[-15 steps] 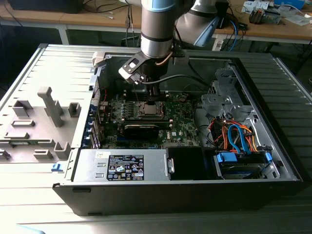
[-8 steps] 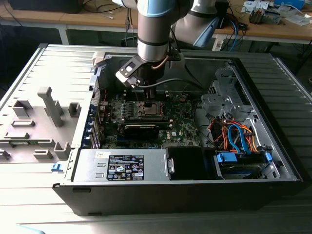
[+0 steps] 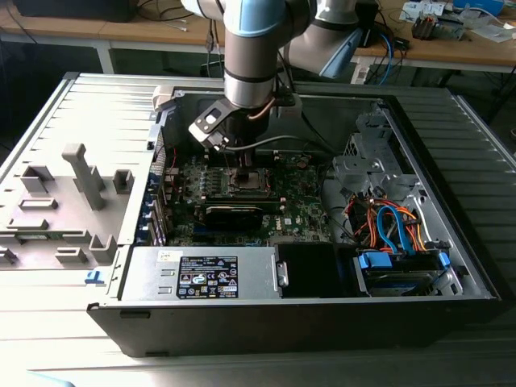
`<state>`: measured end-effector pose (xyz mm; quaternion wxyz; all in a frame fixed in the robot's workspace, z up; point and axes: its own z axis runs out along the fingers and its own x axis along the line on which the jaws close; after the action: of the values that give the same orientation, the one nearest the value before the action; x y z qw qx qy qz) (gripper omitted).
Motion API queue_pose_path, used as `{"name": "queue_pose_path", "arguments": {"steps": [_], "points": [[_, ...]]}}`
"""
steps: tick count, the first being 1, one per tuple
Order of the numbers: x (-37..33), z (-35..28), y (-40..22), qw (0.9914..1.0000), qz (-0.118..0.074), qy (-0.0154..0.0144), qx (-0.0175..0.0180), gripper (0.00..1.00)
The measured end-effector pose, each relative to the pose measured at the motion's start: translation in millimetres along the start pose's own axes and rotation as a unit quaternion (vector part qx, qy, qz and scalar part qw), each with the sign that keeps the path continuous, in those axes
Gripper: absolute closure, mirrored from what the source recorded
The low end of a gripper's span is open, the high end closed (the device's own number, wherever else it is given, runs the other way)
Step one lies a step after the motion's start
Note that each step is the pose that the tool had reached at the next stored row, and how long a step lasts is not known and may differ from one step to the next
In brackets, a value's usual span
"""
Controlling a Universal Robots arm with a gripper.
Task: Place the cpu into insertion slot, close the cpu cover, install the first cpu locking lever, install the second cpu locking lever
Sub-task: 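Close the cpu cover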
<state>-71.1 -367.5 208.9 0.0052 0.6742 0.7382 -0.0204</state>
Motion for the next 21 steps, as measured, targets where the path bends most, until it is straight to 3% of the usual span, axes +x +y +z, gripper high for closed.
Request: {"name": "queue_pose_path", "arguments": {"steps": [9,13,21], "points": [[0.1,2.4,0.0,1.00000,0.000,0.0001,0.0000,0.89],[-0.2,-5.2,0.8,1.00000,0.000,0.0000,0.0000,0.89],[-1.9,-12.6,16.7,0.99999,0.000,0.0007,0.0046,0.89]]}}
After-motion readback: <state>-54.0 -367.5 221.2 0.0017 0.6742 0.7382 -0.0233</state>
